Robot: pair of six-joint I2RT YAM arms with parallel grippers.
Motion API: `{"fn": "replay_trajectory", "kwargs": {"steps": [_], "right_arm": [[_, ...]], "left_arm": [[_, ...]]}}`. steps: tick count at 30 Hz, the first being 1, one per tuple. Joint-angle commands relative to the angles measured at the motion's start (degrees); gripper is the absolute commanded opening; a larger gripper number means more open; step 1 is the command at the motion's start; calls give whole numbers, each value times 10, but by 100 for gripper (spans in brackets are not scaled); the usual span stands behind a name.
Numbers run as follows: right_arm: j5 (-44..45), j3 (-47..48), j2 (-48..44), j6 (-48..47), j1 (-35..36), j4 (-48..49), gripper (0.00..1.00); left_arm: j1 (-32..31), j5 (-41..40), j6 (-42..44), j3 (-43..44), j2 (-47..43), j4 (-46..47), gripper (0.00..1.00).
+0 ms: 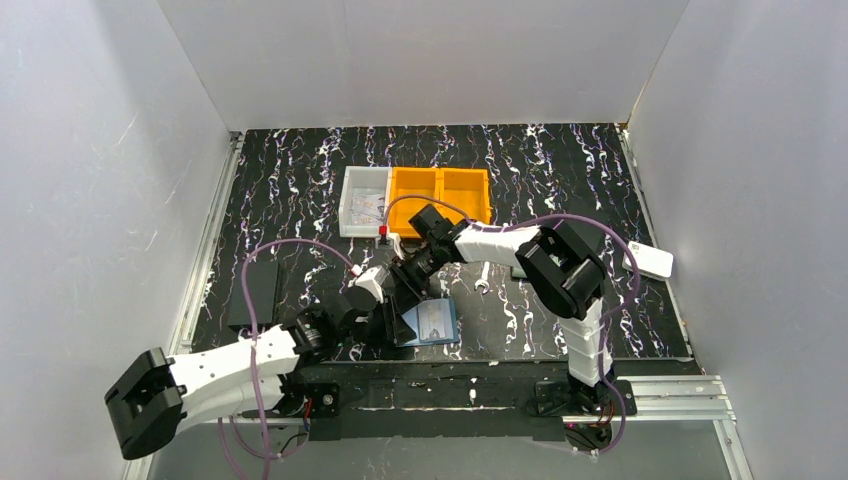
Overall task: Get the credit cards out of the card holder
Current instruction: Open the card holder at the center of the board, then remove the credit card from the card holder.
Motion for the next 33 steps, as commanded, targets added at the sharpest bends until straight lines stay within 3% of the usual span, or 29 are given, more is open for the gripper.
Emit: {"fn": "replay_trajectory", "kwargs": {"steps": [1, 10, 17, 21, 24, 33], "right_arm": [[-33, 13, -54, -71, -11, -53, 56], [-1, -91, -193, -86, -90, -38, 57], [83, -237, -298, 9, -101, 23, 57], [132, -297, -318, 135, -103, 89, 55], [119, -329, -318, 207, -105, 162, 51], [125, -348, -294, 260, -105, 214, 44]], "left_arm": [[2, -28, 9, 11, 40, 54, 29], [12, -47, -9, 2, 132, 139, 28], [14, -38, -14, 12, 171, 167, 29], [14, -40, -30, 4, 185, 174, 31], [14, -43, -43, -9, 189, 188, 33], [13, -44, -49, -13, 191, 196, 34]]}}
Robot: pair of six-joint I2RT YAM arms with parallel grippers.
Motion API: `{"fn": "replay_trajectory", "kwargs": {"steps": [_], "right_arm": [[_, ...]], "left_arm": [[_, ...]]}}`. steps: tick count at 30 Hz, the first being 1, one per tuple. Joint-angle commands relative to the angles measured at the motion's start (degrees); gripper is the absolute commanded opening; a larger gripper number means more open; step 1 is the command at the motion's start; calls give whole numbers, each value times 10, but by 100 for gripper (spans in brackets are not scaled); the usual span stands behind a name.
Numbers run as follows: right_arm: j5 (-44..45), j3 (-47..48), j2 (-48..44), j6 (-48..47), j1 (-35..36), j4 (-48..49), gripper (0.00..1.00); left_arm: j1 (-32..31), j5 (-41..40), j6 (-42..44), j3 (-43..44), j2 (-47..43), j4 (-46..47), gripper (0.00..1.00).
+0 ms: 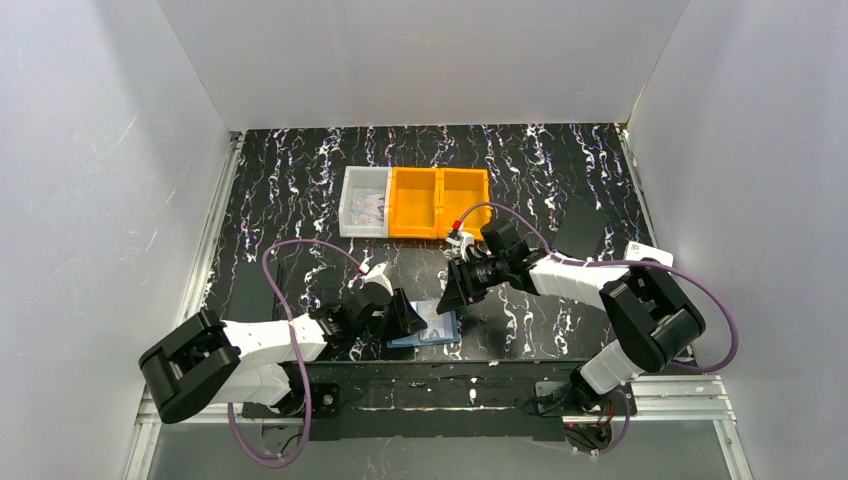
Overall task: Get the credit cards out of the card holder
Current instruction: Remove the credit card from the card holder.
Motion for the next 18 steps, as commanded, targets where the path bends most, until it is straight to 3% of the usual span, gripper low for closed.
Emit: {"fn": "replay_trajectory", "kwargs": {"steps": [1, 18], "right_arm": [[6, -10, 8, 42, -3, 59, 44], [37, -25, 22, 43, -3, 60, 45]], "left_arm": [[4, -14, -4, -7, 5, 6, 33], [3, -23, -21, -31, 15, 23, 32]]}}
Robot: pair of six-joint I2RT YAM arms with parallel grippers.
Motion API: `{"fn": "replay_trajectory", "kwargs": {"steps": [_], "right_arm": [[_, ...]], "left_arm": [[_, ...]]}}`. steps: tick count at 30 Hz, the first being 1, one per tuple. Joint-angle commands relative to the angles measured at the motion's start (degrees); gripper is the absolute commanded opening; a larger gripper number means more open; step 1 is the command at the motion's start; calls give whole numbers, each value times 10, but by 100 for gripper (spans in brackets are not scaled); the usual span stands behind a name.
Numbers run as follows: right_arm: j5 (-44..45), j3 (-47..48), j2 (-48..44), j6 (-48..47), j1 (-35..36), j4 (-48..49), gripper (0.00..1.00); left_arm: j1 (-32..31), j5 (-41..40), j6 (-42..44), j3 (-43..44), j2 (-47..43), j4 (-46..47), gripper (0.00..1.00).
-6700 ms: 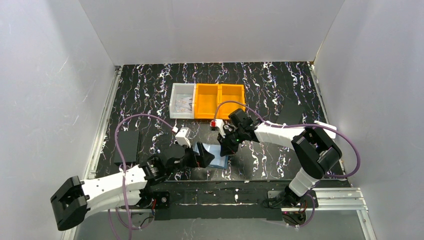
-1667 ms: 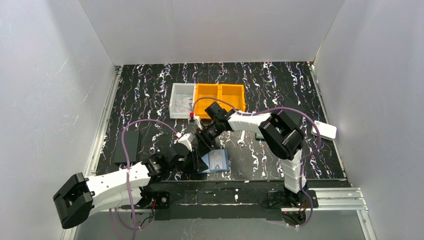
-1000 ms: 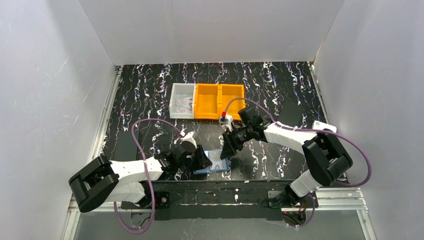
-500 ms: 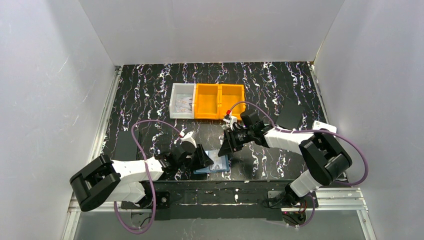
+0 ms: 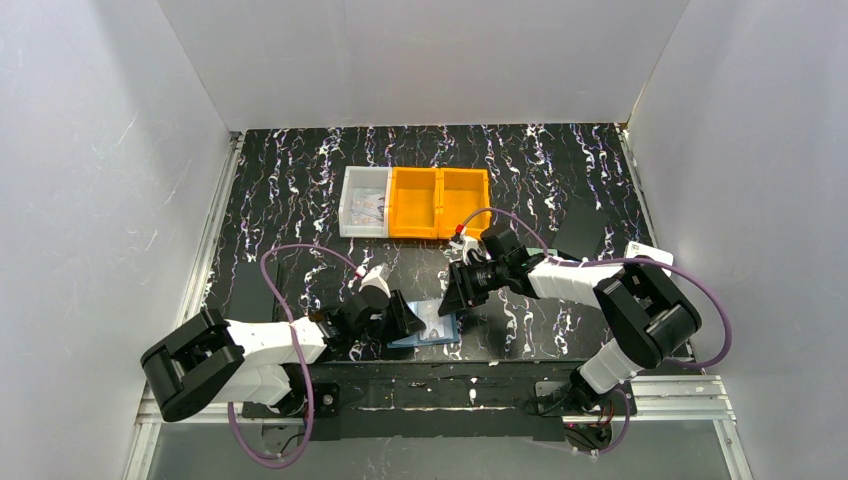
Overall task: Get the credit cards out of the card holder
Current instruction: Remove the credit card from the card holder.
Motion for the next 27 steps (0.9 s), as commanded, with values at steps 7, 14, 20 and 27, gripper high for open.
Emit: {"fn": "replay_trajectory", "kwargs": {"steps": [7, 14, 20, 27], "right_arm": [[-15, -5, 18, 15, -1, 37, 45], [-19, -5, 23, 19, 4, 41, 44], [-27, -4, 29, 30, 6, 48, 44], [-11, -3, 32, 27, 6, 35, 51]], "left_arm": [[4, -13, 0, -13, 11, -5, 31], [4, -11, -1, -13, 12, -1, 31], [4, -5, -3, -13, 16, 5, 32], [3, -5, -8, -19, 18, 12, 32]]}}
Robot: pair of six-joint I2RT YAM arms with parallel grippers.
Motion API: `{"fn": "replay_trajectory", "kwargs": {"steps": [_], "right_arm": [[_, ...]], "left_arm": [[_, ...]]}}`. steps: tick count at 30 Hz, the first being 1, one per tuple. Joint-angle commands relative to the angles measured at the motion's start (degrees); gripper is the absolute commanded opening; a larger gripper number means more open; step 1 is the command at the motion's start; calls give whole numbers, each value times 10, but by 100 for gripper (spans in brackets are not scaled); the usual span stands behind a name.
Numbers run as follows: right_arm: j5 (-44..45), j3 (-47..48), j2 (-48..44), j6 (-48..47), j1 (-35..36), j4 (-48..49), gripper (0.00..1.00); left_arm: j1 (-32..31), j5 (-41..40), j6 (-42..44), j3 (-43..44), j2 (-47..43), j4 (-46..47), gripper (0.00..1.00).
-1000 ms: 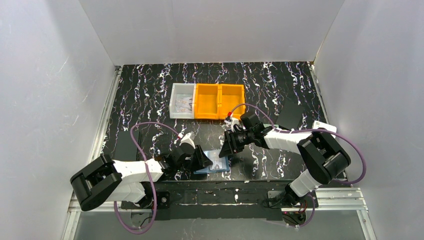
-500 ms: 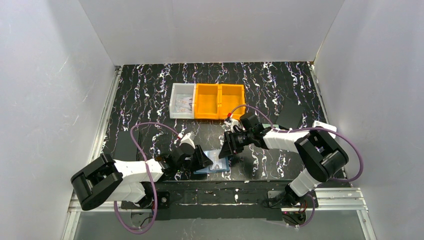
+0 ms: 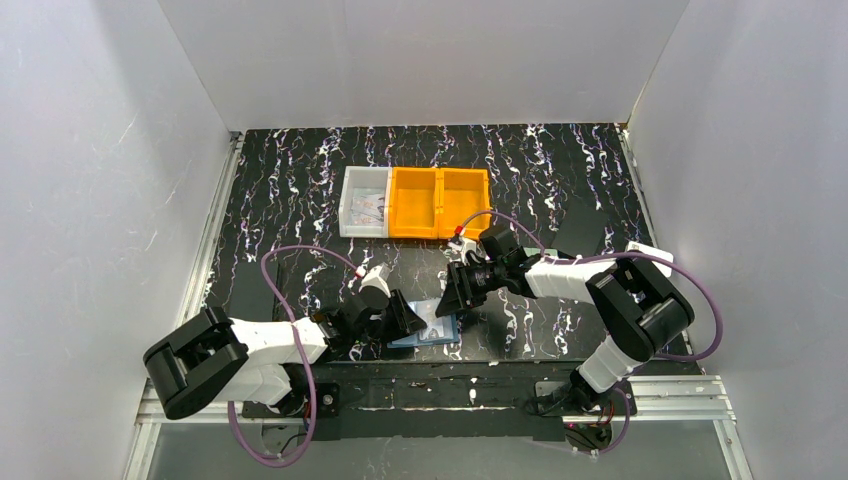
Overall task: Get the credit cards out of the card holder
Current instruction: Remove the credit card from the card holder.
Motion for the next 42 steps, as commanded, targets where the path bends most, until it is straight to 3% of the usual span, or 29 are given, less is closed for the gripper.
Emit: {"fn": "replay_trajectory", "kwargs": {"steps": [1, 7, 18, 29, 35, 39, 42], "right_arm": [[4, -1, 6, -2, 4, 8, 52], [-8, 1, 12, 0, 7, 14, 52], [-38, 3, 6, 12, 20, 40, 40], [-22, 8, 14, 27, 20, 51, 38], [-9, 12, 22, 27, 20, 53, 25], [-3, 21, 21, 7, 15, 38, 2], [-1, 35, 11, -13, -4, 24, 1]], "left_arm": [[3, -5, 0, -14, 7, -13, 32], [4, -3, -2, -17, 7, -9, 32], [3, 1, -3, -20, 10, 2, 32], [3, 7, -4, -22, 11, 18, 32], [3, 7, -8, -33, -6, 33, 32], [3, 7, -14, -46, -25, 53, 37], [7, 9, -20, -61, -47, 72, 46]]}}
